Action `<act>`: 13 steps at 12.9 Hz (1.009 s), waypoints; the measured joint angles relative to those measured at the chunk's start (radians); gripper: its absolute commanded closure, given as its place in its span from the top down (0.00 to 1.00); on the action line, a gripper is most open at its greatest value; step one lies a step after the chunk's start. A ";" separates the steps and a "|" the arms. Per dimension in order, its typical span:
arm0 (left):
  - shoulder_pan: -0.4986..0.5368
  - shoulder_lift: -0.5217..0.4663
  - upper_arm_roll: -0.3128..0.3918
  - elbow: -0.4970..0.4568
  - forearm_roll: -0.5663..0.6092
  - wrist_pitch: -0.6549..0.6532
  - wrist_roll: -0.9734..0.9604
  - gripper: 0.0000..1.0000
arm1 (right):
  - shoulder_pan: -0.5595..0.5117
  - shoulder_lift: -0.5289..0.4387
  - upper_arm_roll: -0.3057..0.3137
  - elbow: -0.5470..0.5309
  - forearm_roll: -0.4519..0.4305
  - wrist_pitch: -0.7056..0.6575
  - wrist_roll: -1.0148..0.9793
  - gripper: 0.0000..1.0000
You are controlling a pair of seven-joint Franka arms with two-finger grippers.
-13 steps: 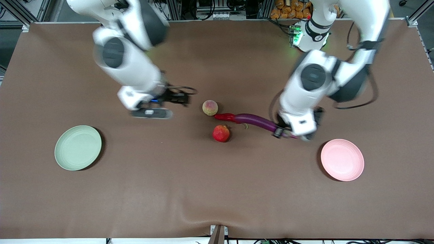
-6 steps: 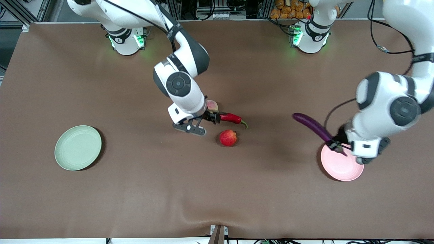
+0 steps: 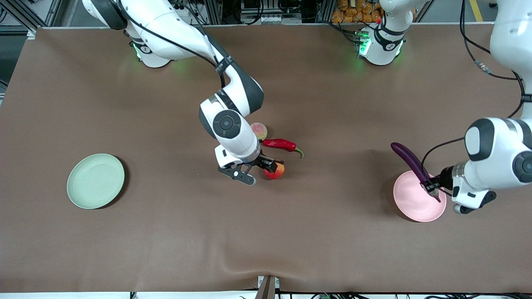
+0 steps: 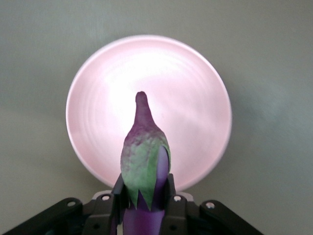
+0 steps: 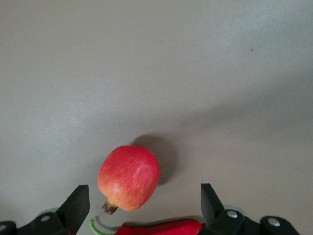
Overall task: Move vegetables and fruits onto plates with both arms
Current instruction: 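Carry the eggplant to the pink plate while the right gripper grasps the apple, then release the eggplant on the pink plate while the right gripper lifts the apple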
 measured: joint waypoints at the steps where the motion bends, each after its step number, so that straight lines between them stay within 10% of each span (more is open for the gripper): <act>1: 0.008 0.045 0.000 0.035 0.019 0.017 0.022 0.00 | 0.006 0.009 0.001 0.004 0.000 0.007 0.018 1.00; 5: 0.010 0.136 -0.001 0.082 0.100 0.086 0.036 0.00 | 0.036 0.055 0.005 0.007 0.000 0.107 0.097 1.00; 6: 0.010 0.142 0.004 0.084 0.104 0.094 0.036 0.23 | 0.045 0.069 0.005 0.007 0.000 0.117 0.107 1.00; 7: 0.010 0.143 0.010 0.085 0.105 0.102 0.036 0.99 | 0.052 0.082 0.005 0.009 0.000 0.124 0.115 1.00; 13: 0.011 0.127 -0.008 0.113 0.105 0.109 0.036 1.00 | 0.069 0.124 0.006 0.016 0.000 0.165 0.127 1.00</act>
